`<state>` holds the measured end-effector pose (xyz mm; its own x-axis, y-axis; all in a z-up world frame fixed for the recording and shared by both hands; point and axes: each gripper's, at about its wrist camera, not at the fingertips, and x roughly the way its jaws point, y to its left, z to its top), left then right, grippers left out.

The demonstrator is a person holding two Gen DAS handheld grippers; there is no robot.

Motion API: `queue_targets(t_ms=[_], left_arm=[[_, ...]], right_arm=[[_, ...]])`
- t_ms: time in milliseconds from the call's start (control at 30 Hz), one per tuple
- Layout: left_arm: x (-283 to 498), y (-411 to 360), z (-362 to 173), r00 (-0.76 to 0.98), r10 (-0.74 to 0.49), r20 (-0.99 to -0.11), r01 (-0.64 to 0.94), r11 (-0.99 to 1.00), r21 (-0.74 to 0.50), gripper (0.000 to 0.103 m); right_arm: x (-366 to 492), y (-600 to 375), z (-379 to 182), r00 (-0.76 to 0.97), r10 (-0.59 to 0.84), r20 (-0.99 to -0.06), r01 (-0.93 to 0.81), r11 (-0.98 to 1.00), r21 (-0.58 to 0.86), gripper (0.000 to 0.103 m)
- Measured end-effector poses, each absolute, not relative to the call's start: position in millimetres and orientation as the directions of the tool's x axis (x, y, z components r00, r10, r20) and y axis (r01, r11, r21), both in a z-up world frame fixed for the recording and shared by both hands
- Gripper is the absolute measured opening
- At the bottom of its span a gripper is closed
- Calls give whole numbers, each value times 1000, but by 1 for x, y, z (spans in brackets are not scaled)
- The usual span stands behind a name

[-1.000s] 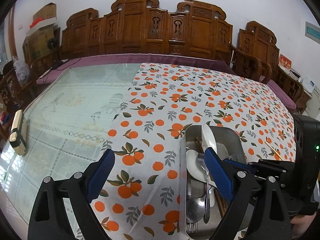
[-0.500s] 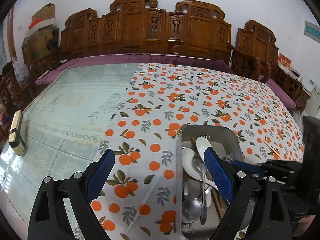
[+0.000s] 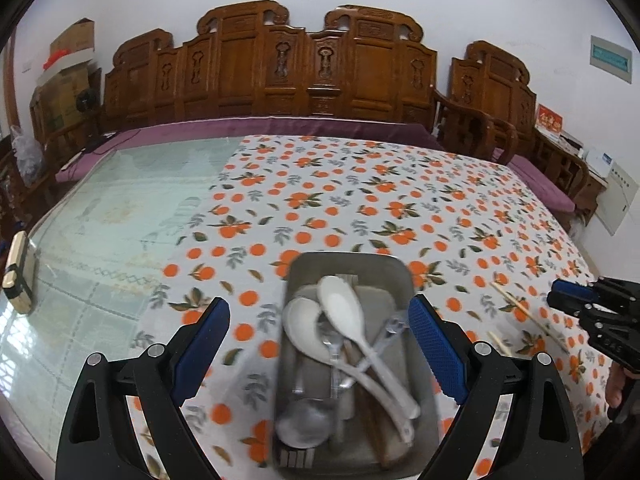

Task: Organize utensils
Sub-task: 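Lower the white plastic spoon into the grey tray with the right gripper, then move the right gripper to a loose wooden chopstick and grasp it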

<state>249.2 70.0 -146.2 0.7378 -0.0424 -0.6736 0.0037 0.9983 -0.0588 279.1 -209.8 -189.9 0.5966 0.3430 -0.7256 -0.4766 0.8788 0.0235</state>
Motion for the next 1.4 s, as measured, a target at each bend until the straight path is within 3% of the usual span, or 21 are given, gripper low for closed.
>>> queue_targets(t_ms=[400, 1033, 1100, 1233, 1400], left_arm=[[238, 8, -149, 734, -108, -671, 93, 994, -58, 87], [218, -75, -165, 672, -114, -731, 177, 984, 9, 87], [217, -83, -171, 660, -117, -742, 184, 983, 9, 87], [216, -103, -185, 629, -116, -768, 213, 977, 26, 87], [218, -125, -202, 595, -124, -794, 246, 969, 32, 87]], right_arm=[[290, -261, -246, 567, 250, -785, -441, 897, -33, 28], [296, -271, -267, 456, 267, -849, -505, 863, 0, 28], [295, -270, -267, 454, 262, -852, -518, 855, -13, 25], [293, -270, -267, 446, 260, -857, -535, 845, -22, 6], [291, -274, -267, 430, 279, -859, -540, 842, 4, 6]])
